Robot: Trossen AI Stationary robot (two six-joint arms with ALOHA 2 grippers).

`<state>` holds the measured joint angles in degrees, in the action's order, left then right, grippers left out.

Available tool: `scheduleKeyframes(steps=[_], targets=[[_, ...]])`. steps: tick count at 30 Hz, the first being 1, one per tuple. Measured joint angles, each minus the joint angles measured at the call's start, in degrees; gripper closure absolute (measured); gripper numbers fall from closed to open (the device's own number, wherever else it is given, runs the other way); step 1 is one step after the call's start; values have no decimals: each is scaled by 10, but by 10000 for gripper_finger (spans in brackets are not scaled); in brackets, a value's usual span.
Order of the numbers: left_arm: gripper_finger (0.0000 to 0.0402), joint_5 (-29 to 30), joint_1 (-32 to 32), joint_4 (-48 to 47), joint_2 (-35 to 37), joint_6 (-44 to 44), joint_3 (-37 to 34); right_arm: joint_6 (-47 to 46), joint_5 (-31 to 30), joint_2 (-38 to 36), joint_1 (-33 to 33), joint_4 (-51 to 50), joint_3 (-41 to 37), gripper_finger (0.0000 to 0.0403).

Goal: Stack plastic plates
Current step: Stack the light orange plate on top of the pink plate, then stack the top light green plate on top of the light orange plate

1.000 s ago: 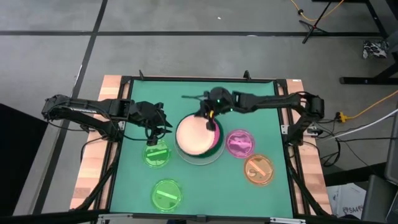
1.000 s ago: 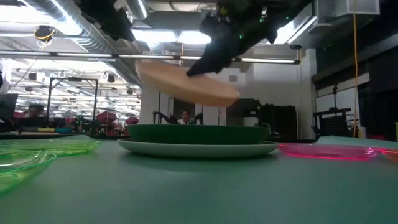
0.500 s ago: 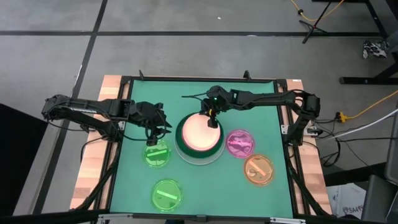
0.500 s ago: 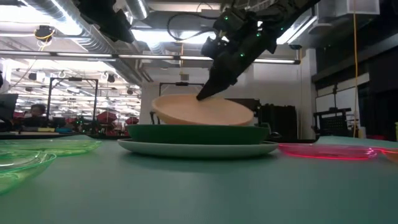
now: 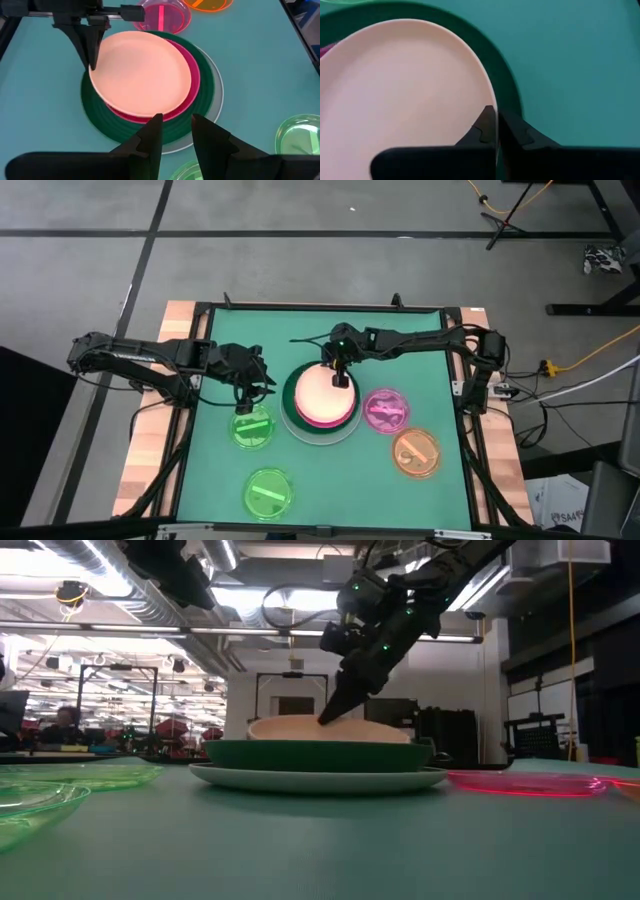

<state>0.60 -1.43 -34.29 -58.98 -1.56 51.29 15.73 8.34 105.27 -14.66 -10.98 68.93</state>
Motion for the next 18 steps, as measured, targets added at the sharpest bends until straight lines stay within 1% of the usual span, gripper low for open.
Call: scheduleKeyframes(steps=[7, 10, 15, 18], targets=[[305, 0, 0, -5, 0, 0, 0, 0, 3, 0, 0, 2, 0, 397], [305, 0, 0, -8, 0, 0, 0, 0, 3, 0, 0, 0, 0, 377], [305, 0, 0, -9, 0, 0, 0, 0, 2, 0, 0, 1, 0, 331], [305, 0, 0, -9, 0, 0, 0, 0, 2, -1, 0, 1, 0, 312]])
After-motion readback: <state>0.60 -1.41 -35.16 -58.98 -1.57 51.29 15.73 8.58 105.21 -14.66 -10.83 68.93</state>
